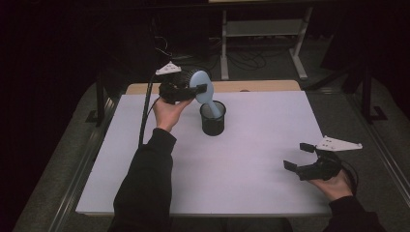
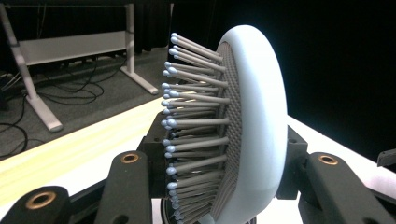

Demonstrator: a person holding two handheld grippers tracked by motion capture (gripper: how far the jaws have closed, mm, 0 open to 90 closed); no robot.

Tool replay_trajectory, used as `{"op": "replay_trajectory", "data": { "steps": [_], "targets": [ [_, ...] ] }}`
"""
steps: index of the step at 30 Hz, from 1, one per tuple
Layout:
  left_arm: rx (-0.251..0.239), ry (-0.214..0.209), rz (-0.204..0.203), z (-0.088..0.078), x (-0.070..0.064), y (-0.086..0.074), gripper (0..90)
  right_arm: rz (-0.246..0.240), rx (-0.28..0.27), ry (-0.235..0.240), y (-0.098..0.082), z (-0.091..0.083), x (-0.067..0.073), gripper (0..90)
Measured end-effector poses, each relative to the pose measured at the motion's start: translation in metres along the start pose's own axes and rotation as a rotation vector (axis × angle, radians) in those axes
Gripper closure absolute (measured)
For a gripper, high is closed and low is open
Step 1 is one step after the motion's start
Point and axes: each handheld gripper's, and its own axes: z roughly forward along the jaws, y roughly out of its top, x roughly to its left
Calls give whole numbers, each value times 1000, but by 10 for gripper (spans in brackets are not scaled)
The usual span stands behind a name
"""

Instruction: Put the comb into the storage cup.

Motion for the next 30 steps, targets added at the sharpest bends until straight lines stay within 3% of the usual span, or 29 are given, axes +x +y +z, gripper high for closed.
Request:
{"op": "replay_trajectory", "data": {
  "steps": [10, 19, 30],
  "targets": [
    [11, -9, -26, 4, 4, -10, 524, -2, -1, -2, -1, 0, 1, 0],
    [-9, -20, -63, 8, 8, -16, 523, -5, -3, 0, -1, -1, 2, 0],
    [-5, 1, -107, 8, 19, -26, 522, 0, -4, 0, -2, -1, 1, 0]
  ]
}}
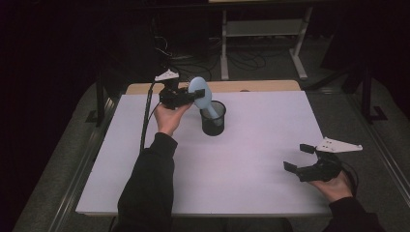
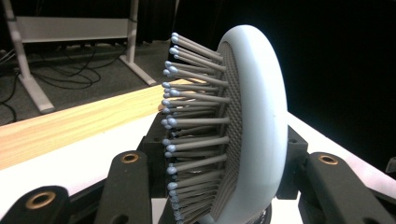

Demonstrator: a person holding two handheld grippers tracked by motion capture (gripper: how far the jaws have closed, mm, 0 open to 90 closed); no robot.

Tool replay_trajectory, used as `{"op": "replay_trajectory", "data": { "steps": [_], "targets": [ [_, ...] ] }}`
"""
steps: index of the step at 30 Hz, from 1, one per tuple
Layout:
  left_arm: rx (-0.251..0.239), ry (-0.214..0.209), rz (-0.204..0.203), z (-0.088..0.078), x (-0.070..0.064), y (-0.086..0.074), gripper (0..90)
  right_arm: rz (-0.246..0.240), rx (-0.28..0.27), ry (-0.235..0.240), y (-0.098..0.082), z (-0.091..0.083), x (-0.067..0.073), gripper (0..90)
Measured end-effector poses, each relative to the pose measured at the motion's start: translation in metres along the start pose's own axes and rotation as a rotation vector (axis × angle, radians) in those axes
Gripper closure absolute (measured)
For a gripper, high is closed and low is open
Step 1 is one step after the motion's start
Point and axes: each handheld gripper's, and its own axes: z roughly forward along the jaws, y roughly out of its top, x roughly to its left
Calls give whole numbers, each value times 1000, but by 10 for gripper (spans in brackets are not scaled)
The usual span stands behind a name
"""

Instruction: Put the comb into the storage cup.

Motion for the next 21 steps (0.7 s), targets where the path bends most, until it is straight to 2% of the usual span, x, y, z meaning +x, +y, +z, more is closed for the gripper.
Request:
{"op": "replay_trajectory", "data": {
  "steps": [5, 15, 21],
  "targets": [
    [5, 4, -13, 0, 4, -4, 521, 3, 2, -3, -1, 0, -1, 0],
    [-16, -1, -75, -6, 14, -10, 508, 4, 8, -6, -1, 0, -2, 0],
    [-2, -4, -94, -10, 20, -12, 495, 6, 11, -9, -2, 1, -2, 0]
  ]
}}
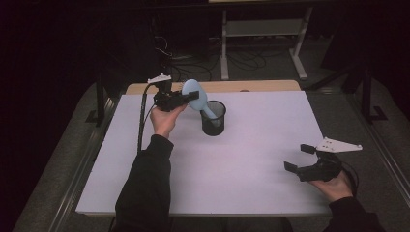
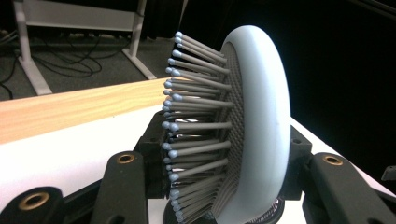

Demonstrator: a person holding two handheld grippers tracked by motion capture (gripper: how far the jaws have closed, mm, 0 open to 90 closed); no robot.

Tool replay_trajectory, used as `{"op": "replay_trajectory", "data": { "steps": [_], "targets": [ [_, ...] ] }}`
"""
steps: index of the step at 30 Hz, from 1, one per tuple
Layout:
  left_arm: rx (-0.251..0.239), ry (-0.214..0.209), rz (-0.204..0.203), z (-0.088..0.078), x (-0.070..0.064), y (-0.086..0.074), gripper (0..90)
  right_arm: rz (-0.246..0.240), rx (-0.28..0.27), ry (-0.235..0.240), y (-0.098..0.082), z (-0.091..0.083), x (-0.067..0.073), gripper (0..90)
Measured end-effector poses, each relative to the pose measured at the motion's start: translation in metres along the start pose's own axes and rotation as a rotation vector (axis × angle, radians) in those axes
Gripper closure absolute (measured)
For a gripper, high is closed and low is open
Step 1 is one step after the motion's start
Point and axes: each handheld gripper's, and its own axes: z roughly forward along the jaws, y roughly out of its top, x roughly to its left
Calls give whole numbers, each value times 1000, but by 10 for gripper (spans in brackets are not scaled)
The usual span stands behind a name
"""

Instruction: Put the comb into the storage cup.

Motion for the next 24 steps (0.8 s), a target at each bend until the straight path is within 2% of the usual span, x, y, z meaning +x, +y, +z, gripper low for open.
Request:
{"op": "replay_trajectory", "data": {
  "steps": [4, 10, 16, 18, 24],
  "targets": [
    [-4, -9, -20, -3, 5, -3, 485, -3, 5, -1, 0, 1, 0, 0],
    [-1, -46, -49, -3, 9, -8, 475, -3, 7, -2, -1, 1, 0, 0],
    [-8, -46, -46, -5, 9, -10, 463, -1, 7, -2, -1, 1, 0, 0],
    [-17, -54, -57, -7, 10, -11, 457, -1, 7, -1, -1, 1, 0, 0],
    [-27, -46, -47, -13, 12, -15, 438, -7, 14, 1, -1, 2, 0, 0]
  ]
}}
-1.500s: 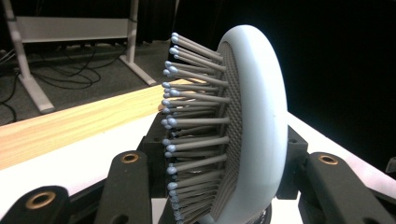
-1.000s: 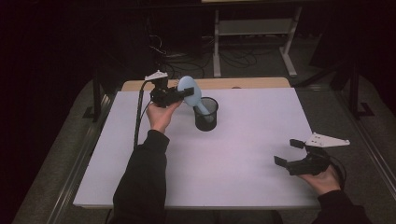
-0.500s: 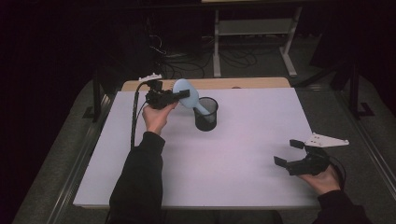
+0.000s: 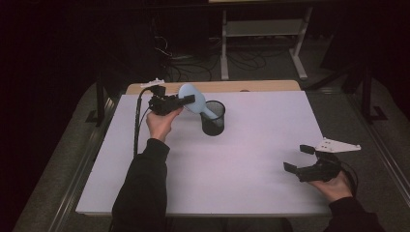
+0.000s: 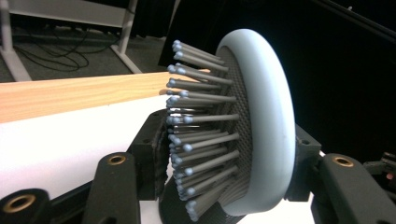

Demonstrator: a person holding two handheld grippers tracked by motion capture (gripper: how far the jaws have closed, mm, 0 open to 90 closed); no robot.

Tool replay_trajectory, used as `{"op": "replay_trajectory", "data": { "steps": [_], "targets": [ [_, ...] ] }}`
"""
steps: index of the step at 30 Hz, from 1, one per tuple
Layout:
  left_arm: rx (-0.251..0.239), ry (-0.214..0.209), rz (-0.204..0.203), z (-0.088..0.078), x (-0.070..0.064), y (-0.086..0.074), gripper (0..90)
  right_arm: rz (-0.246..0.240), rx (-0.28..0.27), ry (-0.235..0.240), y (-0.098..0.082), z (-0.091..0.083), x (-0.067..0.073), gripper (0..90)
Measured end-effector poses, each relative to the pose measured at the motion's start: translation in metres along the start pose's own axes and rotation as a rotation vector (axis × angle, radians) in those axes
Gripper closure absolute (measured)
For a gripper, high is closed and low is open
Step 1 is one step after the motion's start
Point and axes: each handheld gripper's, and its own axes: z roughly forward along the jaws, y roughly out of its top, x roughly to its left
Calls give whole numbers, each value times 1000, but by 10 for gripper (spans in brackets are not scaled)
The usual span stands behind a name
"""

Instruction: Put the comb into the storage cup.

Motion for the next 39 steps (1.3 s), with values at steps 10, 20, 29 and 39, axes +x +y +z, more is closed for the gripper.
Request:
{"op": "replay_trajectory", "data": {
  "steps": [10, 20, 29, 39],
  "targets": [
    [-25, 3, 47, -17, -1, -6, 306, -10, 10, -2, 0, 1, 1, 0],
    [-20, -8, 104, -27, -6, -10, 67, -11, 19, -3, 0, 3, 1, 0],
    [-10, 17, 167, -39, -12, -19, 0, -16, 24, -3, 0, 4, 2, 0],
    [-28, 47, 189, -55, -11, -29, 0, -17, 21, -6, 0, 3, 2, 0]
  ]
}}
